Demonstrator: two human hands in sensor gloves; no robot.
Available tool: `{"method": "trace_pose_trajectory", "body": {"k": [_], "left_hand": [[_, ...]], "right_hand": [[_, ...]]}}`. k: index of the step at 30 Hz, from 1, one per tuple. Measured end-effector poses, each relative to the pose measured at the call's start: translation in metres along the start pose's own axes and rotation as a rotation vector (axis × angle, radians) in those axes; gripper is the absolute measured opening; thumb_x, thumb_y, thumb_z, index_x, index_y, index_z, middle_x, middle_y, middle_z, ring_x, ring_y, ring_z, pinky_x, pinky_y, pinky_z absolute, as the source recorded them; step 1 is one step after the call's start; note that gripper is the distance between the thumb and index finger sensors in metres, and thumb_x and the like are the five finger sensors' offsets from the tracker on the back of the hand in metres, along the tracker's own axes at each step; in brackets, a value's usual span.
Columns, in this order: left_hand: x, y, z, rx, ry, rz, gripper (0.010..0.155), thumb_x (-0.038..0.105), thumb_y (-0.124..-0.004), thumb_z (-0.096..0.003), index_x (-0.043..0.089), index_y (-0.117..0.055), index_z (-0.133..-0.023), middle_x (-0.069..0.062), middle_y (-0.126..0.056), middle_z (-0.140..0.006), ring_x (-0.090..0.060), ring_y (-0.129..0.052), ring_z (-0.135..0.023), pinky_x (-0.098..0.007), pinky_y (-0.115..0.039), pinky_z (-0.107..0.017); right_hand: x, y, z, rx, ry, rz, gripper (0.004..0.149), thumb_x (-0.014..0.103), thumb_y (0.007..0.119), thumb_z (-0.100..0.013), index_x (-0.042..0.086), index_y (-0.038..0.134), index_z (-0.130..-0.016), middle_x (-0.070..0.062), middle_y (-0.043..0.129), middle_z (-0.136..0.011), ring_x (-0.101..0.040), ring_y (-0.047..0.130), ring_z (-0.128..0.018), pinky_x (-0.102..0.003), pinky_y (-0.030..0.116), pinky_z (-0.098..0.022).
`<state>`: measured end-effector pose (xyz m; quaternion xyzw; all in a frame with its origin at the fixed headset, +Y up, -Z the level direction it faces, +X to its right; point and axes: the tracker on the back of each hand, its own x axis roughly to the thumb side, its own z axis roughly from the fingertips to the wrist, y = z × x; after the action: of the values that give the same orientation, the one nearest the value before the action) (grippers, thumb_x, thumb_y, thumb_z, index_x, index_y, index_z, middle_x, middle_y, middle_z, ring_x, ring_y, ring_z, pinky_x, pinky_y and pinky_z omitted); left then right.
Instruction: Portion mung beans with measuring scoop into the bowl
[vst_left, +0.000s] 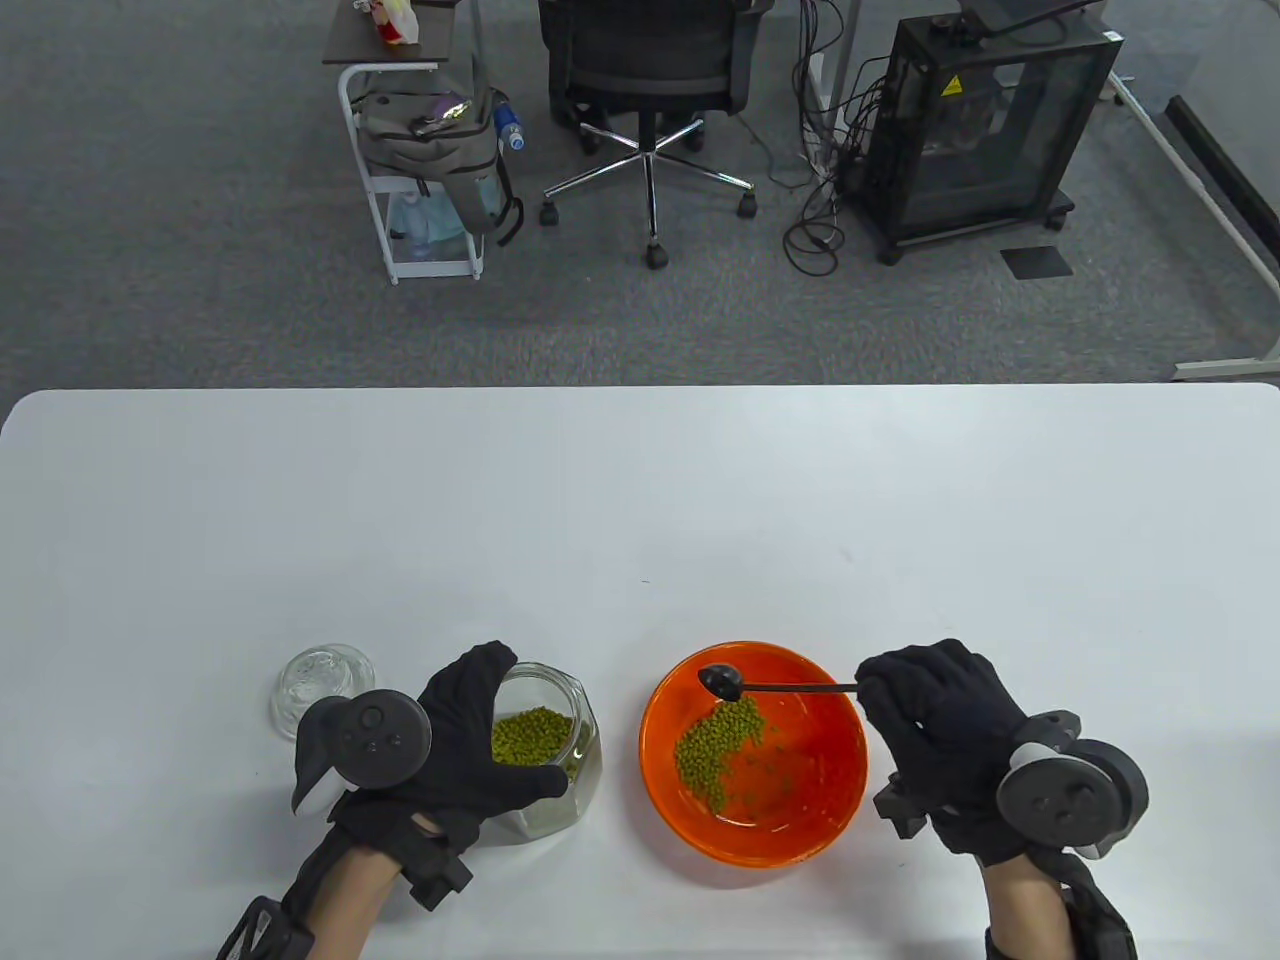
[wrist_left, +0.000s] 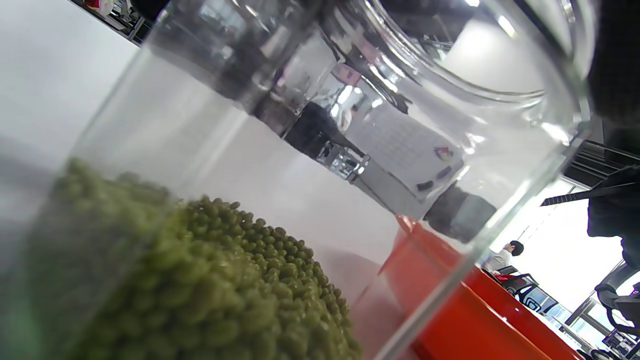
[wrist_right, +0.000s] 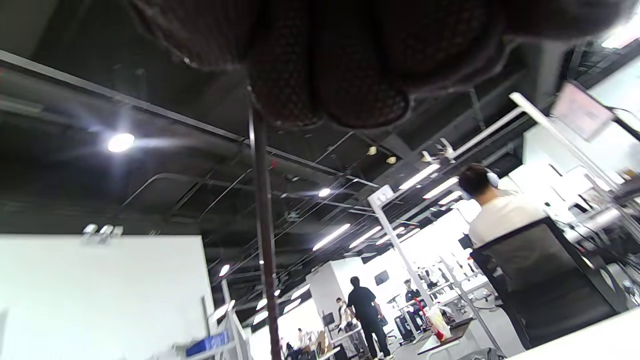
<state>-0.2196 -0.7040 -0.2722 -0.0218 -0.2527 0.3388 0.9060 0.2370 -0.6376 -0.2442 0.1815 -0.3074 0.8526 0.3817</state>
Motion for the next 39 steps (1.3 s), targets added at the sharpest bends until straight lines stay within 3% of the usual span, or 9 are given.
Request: {"method": "trace_pose_trajectory", "body": {"k": [9,18,31,39], "left_hand": [[0.0,0.0,0.0,0.0,0.0,0.0,0.126,0.085,-0.089,-0.0381,0.0,-0.029,-0.11,-0.03,-0.039,-0.114,-0.059,-0.054,-0.102,-0.071,-0.055,-0.072],[0.0,0.001,0.0,0.0,0.0,0.003,0.127,0.085,-0.089,-0.0379,0.0,-0.029,-0.11,-0.03,-0.039,-0.114,-0.06,-0.054,-0.102,-0.071,-0.055,-0.072],[0.0,0.001,-0.001,-0.01,0.0,0.005,0.127,0.085,-0.09,-0.038,-0.001,-0.029,-0.11,-0.031,-0.038,-0.114,-0.06,-0.053,-0.102,-0.071,-0.054,-0.072],[0.0,0.0,-0.001,-0.005,0.001,0.016,0.127,0.084,-0.09,-0.0377,0.0,-0.029,-0.11,-0.031,-0.038,-0.114,-0.06,-0.053,-0.102,-0.071,-0.054,-0.072]], "right_hand": [[-0.037,-0.004,0.001,-0.075,0.372,-0.211,0.042,0.046,0.08,-0.047,0.009,0.099,-0.058,-0.012,0.103,-0.046,-0.026,0.098,-0.028,-0.041,0.085,-0.024],[-0.055,0.007,0.004,-0.067,0.573,-0.424,0.043,0.045,0.081,-0.048,0.008,0.099,-0.056,-0.012,0.103,-0.044,-0.025,0.097,-0.026,-0.041,0.086,-0.021],[-0.016,0.02,-0.026,0.039,0.507,-0.556,0.042,0.045,0.08,-0.048,0.008,0.098,-0.057,-0.012,0.102,-0.044,-0.025,0.097,-0.027,-0.04,0.085,-0.022],[0.023,0.043,-0.048,0.119,0.453,-0.491,0.043,0.045,0.08,-0.048,0.008,0.098,-0.057,-0.012,0.102,-0.045,-0.025,0.097,-0.027,-0.04,0.085,-0.022]]}}
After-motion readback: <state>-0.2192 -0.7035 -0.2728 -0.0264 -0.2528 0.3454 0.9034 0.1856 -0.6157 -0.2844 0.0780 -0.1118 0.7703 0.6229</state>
